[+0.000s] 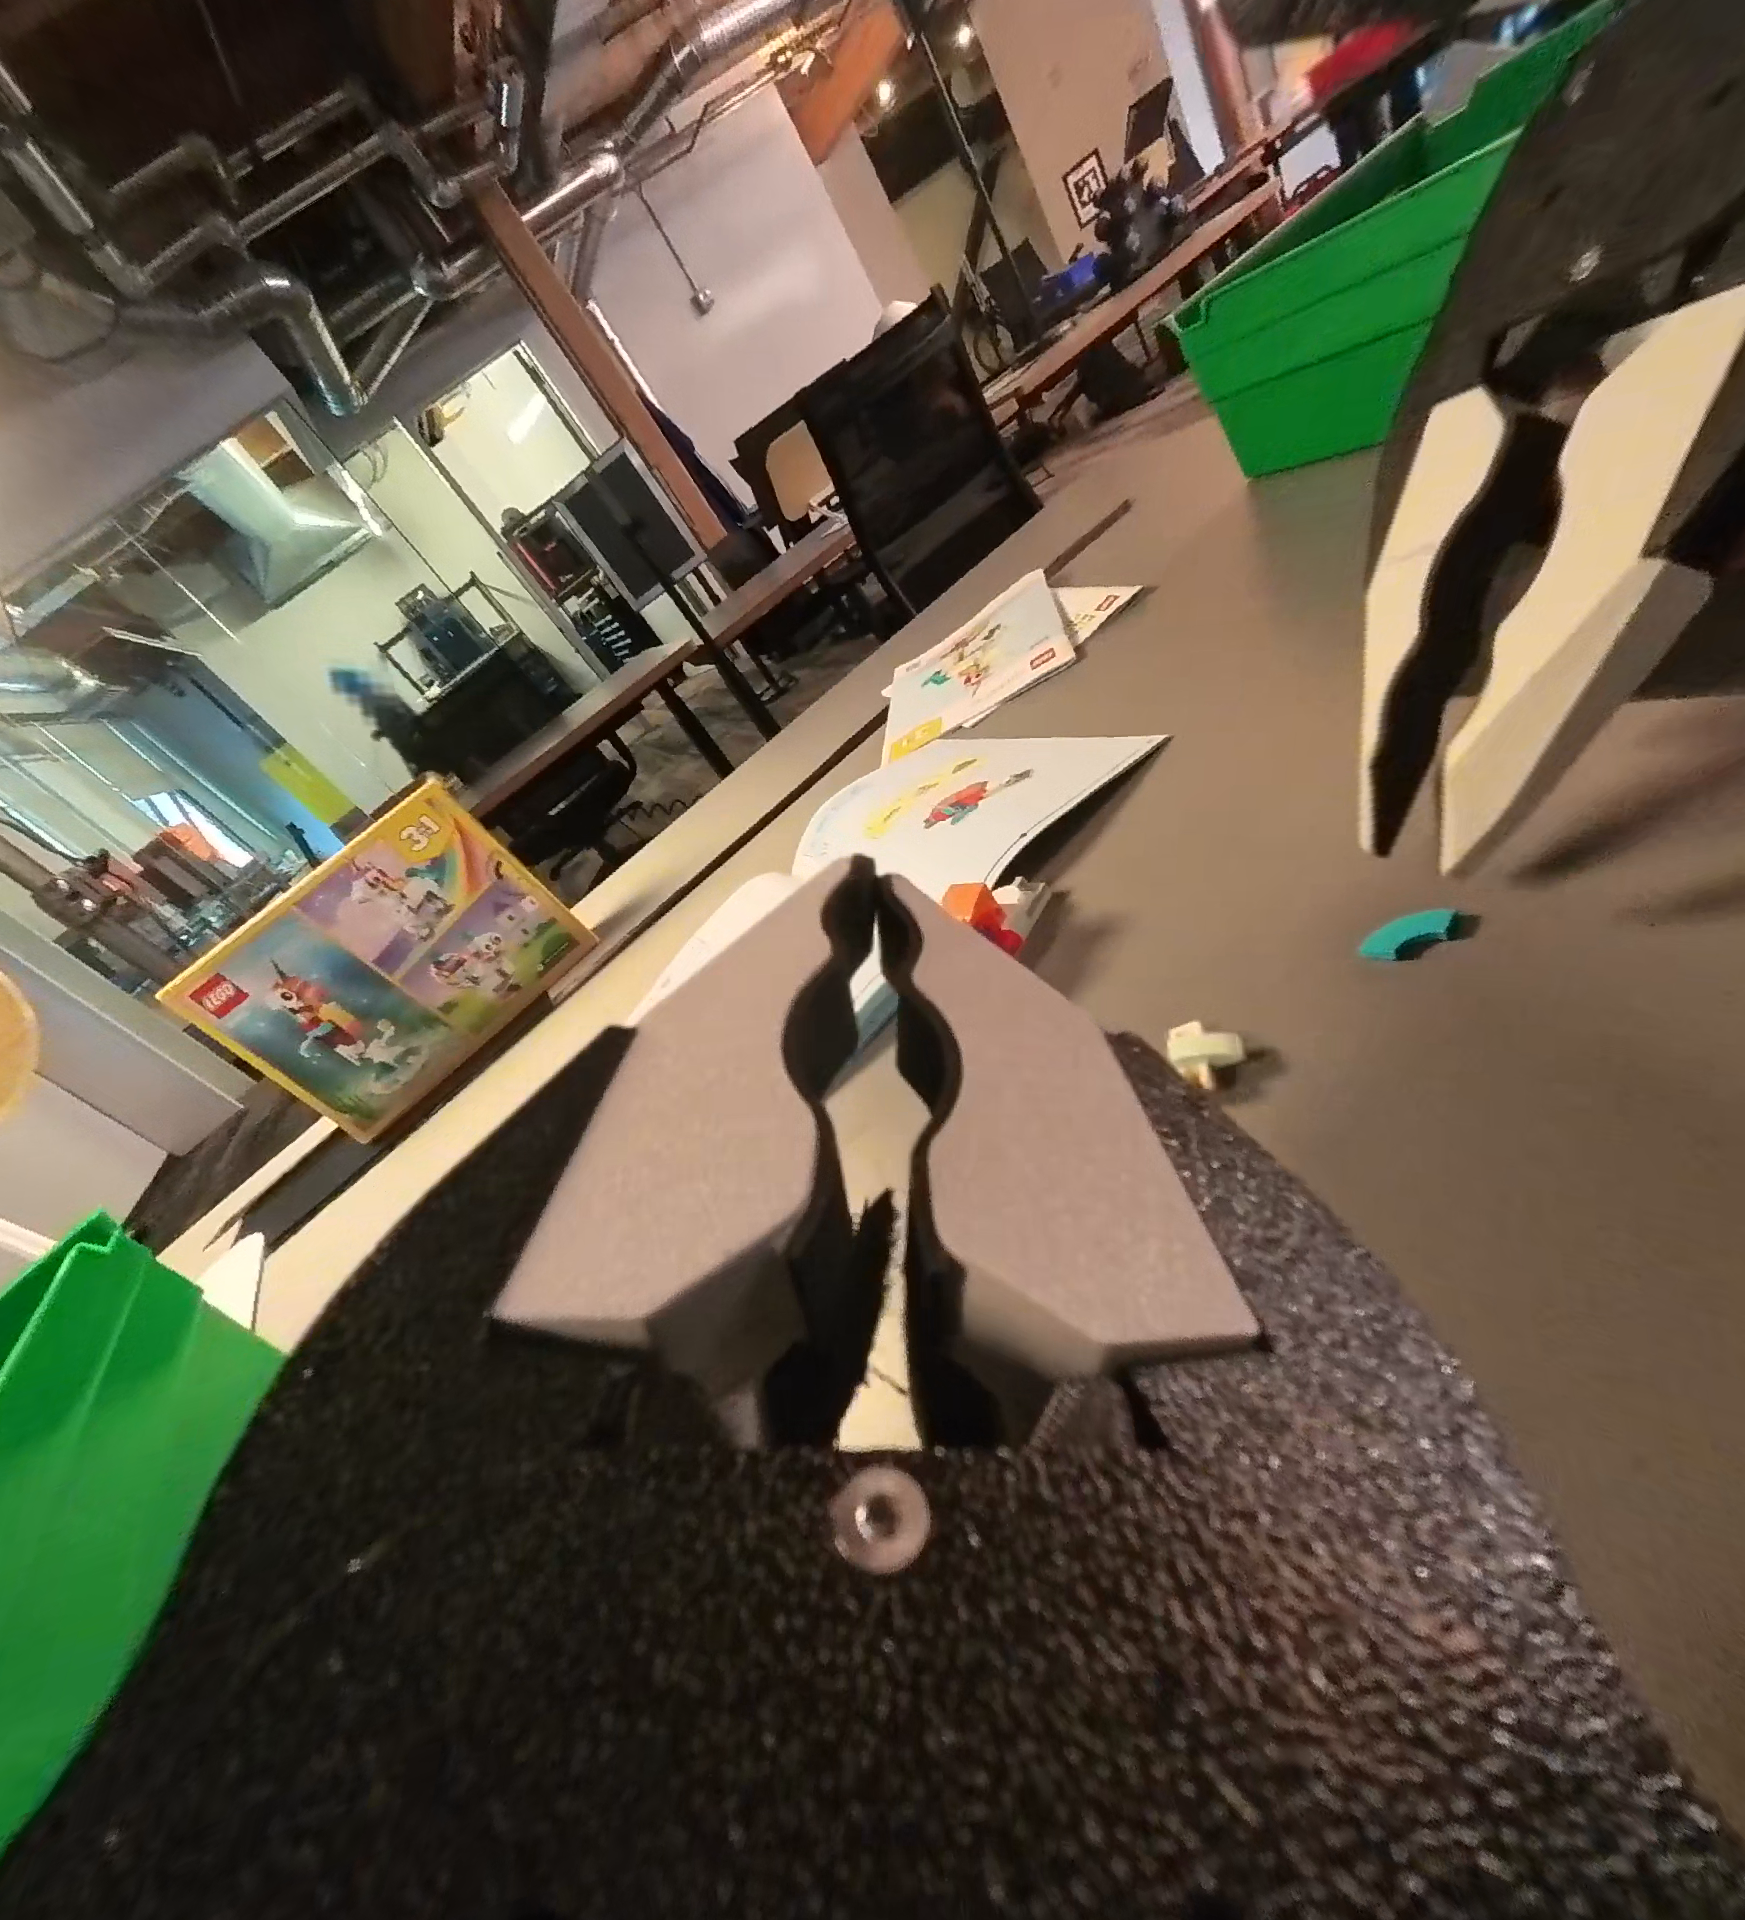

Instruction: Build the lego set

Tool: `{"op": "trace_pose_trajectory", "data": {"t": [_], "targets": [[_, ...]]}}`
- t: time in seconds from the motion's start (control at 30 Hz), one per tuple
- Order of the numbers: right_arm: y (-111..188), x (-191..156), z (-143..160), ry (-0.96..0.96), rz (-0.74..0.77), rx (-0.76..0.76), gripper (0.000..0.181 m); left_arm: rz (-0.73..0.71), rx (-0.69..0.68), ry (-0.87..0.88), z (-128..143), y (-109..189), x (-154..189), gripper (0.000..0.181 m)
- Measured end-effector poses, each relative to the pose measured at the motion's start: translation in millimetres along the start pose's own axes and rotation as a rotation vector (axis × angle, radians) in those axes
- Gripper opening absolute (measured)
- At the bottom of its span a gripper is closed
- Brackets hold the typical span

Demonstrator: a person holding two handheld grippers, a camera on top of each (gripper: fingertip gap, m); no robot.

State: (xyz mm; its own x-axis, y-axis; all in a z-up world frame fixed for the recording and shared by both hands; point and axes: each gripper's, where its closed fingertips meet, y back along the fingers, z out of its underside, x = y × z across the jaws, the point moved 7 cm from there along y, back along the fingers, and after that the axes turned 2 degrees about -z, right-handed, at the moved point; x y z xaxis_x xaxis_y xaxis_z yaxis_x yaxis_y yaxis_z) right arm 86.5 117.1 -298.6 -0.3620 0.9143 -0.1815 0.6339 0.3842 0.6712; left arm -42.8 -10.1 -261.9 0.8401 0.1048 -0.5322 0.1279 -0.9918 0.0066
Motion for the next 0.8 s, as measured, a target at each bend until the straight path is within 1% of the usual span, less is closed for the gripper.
{"op": "trace_pose_trajectory", "data": {"t": [0.07,0.17,0.27,0.37,0.43,0.5,0.57,0.63,0.73,0.8], "targets": [[-2,0,-6,0.028,0.031,0.036,0.017,-0.001,-0.006,0.022,3,0,-2,0.0],[-15,1,-19,0.057,0.086,0.069,0.017,-0.016,-0.016,0.039,7,0,-5,0.0],[-32,1,-24,0.038,0.081,0.025,0.02,-0.034,-0.009,0.064,9,2,-9,0.0],[-42,4,-24,0.122,0.089,-0.012,0.024,-0.044,0.0,0.087,12,4,-11,0.0],[-44,6,-27,0.203,0.035,0.023,0.027,-0.04,0.012,0.108,13,5,-13,0.0],[-46,8,-30,0.242,-0.023,0.045,0.029,-0.036,0.014,0.124,14,5,-14,0.0],[-49,10,-31,0.268,-0.062,0.027,0.028,-0.034,0.011,0.136,16,4,-15,0.0],[-51,14,-31,0.302,-0.07,-0.013,0.024,-0.032,0.016,0.145,16,4,-16,0.0],[-54,16,-34,0.33,-0.099,-0.028,0.021,-0.02,0.023,0.167,16,5,-16,0.0],[-55,17,-35,0.349,-0.127,-0.029,0.022,0.012,0.022,0.196,16,5,-15,0.0]]}}
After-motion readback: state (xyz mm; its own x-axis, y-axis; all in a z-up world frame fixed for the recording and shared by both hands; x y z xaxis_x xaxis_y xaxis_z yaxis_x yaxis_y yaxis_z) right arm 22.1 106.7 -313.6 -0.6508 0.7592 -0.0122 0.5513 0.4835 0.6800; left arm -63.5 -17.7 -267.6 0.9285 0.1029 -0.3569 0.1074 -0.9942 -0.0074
